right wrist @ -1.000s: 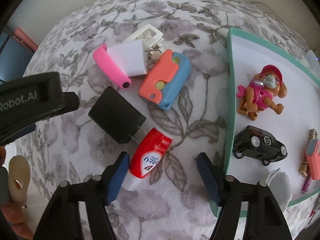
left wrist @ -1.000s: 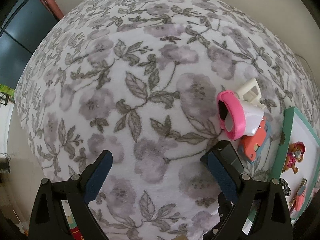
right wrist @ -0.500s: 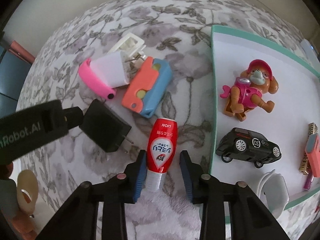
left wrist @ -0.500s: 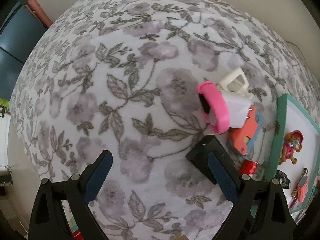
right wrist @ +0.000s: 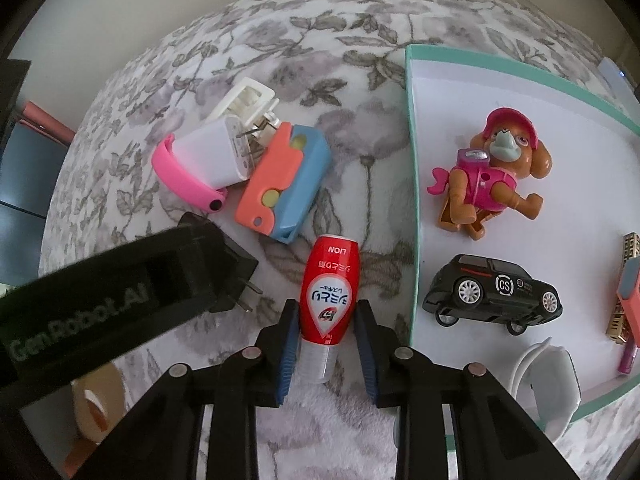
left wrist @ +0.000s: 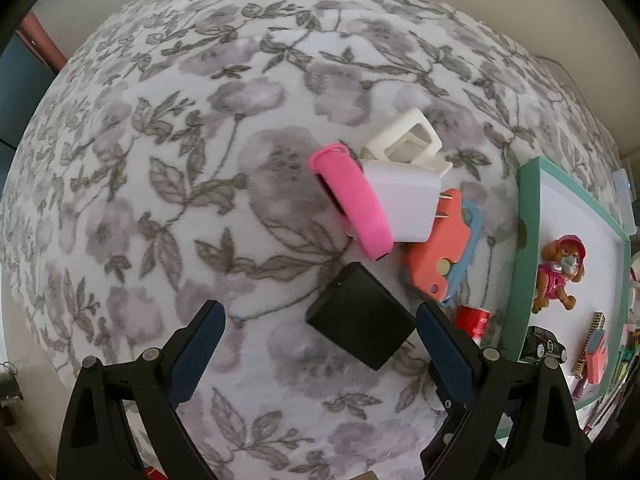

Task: Organize rigid objects
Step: 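Grasp the red-and-white tube with the right tool while the left tool grasps the black charger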

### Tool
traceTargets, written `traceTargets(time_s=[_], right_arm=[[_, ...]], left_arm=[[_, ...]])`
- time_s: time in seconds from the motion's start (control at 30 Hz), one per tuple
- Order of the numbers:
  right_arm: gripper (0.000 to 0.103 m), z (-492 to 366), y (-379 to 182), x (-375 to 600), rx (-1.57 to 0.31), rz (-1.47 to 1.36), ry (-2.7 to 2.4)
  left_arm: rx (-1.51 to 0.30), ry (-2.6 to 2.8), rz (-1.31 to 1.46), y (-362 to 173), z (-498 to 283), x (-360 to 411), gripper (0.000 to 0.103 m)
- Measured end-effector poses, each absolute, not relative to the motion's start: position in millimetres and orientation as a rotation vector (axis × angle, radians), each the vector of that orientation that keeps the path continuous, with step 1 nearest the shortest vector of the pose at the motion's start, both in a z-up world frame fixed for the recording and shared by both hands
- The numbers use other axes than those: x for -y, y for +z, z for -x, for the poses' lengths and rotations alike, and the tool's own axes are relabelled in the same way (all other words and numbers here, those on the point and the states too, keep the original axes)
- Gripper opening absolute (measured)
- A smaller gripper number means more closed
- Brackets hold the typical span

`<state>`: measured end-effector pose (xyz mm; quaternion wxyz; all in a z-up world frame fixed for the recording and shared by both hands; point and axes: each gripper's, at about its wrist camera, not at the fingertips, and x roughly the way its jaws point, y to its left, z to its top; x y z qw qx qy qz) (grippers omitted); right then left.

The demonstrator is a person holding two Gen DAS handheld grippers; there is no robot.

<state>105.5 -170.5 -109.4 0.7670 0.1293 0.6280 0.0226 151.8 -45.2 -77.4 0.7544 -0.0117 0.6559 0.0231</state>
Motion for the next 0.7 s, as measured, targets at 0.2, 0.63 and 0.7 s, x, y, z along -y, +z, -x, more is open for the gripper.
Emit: traceTargets(time_s=[0.2,0.63,0.7], right_arm=[[0.03,-104,-108,169,-1.365,-0.285,0.052],[0.029,-103,-108,166,-1.366,-0.289,0.053],[0.029,-103,-108,167,-1.366,-0.291,0.053]], left_arm=[[-1.468,0.024,0.028,-90,-154,62,0.096],[-1.494,0.046,0.022,-119,-158,62,0.096],[-1.492,0.043,0.013,-118,-157,64,0.095]])
